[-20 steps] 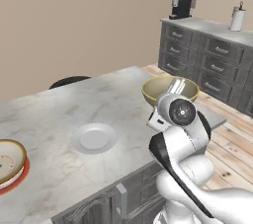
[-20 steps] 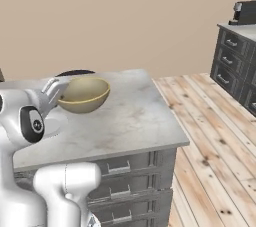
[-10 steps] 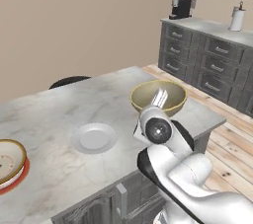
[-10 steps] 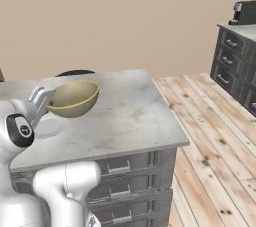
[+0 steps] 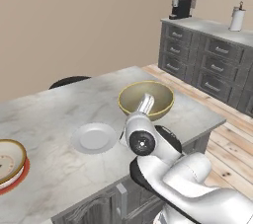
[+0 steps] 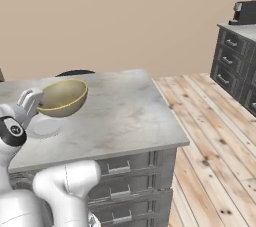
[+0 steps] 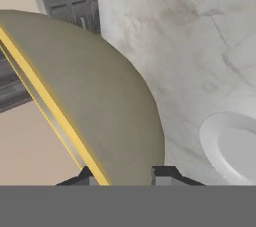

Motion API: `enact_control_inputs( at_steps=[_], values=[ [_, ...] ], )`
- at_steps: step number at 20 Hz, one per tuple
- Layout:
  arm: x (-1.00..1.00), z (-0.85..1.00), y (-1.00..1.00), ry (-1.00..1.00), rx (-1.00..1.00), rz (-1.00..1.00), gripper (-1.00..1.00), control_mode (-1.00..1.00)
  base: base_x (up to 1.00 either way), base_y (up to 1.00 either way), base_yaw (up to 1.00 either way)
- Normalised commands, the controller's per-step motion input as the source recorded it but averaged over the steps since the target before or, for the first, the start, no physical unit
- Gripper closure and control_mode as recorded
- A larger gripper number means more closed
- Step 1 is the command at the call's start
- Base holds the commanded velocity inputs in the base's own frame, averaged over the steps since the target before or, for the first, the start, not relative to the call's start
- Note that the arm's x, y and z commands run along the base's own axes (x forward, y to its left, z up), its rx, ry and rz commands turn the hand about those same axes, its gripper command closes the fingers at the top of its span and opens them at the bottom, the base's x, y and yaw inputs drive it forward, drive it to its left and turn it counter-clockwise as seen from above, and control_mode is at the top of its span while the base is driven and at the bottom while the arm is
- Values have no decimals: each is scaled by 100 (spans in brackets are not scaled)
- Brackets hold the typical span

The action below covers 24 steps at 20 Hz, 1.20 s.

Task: Move the bowls from the cabinet to the plates on the dining table.

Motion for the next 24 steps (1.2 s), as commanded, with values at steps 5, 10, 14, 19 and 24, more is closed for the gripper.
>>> enact_control_inputs(
  at_steps=[5, 10, 14, 19, 24],
  values=[
    [0, -4, 52, 0, 7, 0, 100, -100, 0, 0, 0],
    [-10, -11, 42, 0, 11, 0, 100, -100, 0, 0, 0],
    [-31, -17, 39, -1, 14, 0, 100, -100, 0, 0, 0],
    [-27, -17, 24, -1, 13, 0, 100, -100, 0, 0, 0],
    [-10, -14, 11, 0, 8, 0, 100, -100, 0, 0, 0]
  ],
)
